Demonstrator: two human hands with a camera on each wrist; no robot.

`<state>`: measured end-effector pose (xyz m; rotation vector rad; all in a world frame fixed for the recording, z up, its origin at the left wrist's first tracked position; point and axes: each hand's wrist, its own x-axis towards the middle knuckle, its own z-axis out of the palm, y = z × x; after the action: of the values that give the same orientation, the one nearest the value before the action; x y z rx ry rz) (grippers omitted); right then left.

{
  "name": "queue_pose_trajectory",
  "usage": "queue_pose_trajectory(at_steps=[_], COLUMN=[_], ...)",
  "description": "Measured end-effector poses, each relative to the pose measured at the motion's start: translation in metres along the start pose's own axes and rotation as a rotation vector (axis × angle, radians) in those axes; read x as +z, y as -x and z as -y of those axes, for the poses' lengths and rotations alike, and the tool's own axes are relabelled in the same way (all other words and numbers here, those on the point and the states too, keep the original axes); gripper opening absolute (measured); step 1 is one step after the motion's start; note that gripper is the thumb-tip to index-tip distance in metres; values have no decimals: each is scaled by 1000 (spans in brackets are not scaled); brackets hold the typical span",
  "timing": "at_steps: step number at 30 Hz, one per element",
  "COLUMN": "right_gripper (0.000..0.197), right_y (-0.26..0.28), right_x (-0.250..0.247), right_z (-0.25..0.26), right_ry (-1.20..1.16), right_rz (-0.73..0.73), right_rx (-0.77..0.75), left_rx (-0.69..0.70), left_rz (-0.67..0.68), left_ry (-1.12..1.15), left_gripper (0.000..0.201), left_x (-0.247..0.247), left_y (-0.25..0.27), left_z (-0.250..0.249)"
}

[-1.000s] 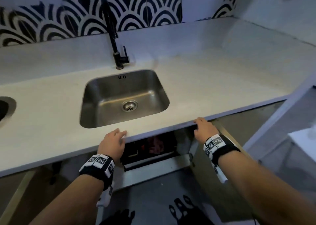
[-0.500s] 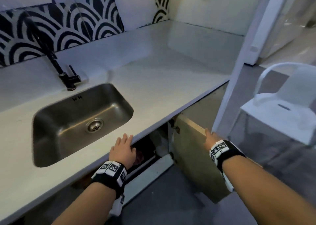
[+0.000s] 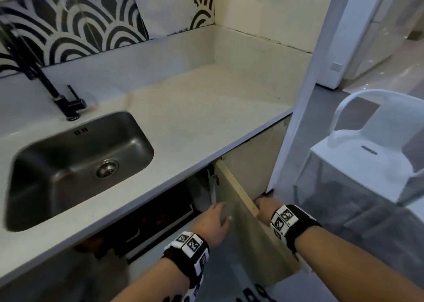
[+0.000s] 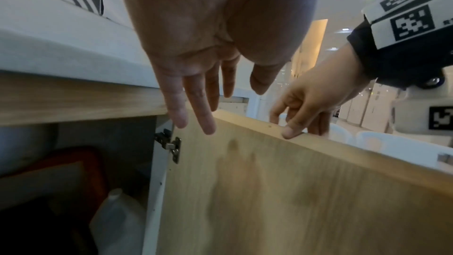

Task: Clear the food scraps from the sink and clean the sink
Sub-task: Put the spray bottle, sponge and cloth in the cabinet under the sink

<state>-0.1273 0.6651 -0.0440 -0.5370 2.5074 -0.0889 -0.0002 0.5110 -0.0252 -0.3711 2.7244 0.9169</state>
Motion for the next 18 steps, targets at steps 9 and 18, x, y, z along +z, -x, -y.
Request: queue_pose_trajectory(at_steps=[9, 18], right_gripper=[31, 29], right_y=[21, 12], right_x=[29, 52], right_z=[86, 182], right_ry=[-241, -507], right_rz=[82, 149], right_rx=[-111, -181], left_rx=[-92, -288], left_rz=[56, -102], left_ry=[101, -60], left_gripper=[46, 63], left_x=[6, -14], left_y=[30, 64], left_z=[1, 77])
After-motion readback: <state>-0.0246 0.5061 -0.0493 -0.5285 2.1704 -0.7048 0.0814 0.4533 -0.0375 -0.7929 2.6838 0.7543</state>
